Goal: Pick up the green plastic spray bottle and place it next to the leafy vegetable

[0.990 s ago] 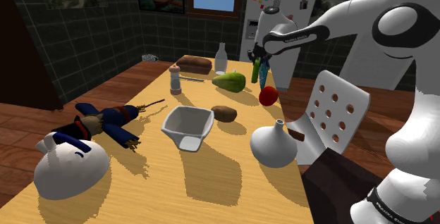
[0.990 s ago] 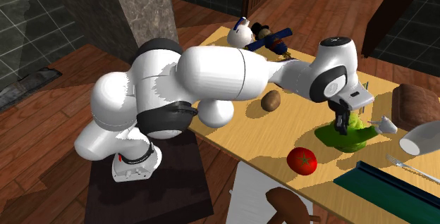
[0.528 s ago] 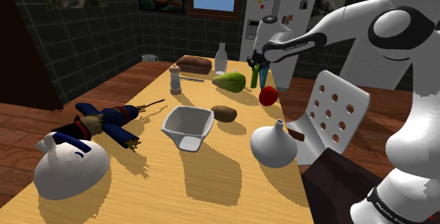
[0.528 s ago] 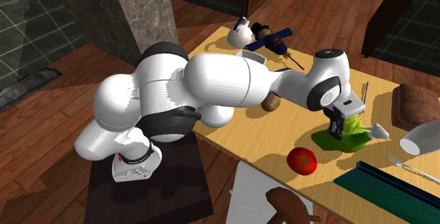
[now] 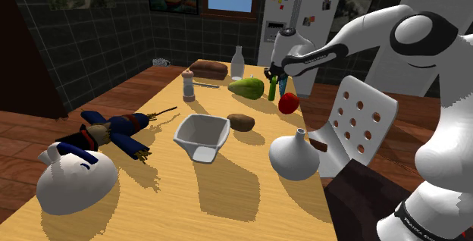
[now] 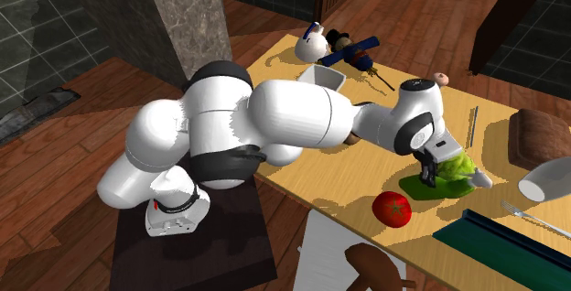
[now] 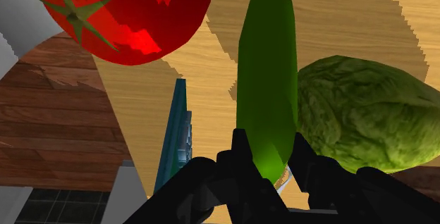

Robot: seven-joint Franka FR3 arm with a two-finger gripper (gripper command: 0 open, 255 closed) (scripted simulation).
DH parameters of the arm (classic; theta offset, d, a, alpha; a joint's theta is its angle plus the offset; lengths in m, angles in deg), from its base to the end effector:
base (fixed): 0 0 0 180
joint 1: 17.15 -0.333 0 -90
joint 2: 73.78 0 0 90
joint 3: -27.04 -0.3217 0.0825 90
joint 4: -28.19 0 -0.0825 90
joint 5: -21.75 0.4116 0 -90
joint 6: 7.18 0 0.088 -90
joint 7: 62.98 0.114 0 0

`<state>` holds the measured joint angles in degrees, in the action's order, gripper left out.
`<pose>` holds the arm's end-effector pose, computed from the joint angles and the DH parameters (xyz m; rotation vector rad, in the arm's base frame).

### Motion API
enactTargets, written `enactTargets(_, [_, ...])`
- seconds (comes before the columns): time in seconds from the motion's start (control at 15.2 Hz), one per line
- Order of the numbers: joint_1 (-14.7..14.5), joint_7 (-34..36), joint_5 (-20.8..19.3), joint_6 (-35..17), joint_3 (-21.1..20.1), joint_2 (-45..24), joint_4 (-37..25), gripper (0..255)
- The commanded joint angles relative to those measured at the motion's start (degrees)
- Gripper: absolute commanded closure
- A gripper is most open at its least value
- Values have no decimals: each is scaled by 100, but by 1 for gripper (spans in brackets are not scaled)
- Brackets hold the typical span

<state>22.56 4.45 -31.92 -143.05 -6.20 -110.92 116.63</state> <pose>0.7358 -0.1728 0.3346 2.5975 -1.1778 0.6995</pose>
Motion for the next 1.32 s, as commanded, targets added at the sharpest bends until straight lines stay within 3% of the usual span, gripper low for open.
enactTargets(0.0, [-34, 87, -93, -89, 62, -86, 15, 255])
enactTargets(0.73, [-95, 247, -253, -239, 169, -230, 46, 255])
enactTargets(0.79, [-94, 248, -254, -240, 170, -229, 49, 0])
enactTargets(1.12, [-95, 247, -253, -239, 169, -230, 46, 0])
enactTargets(1.25, [8, 213, -91, -143, 21, 127, 308, 0])
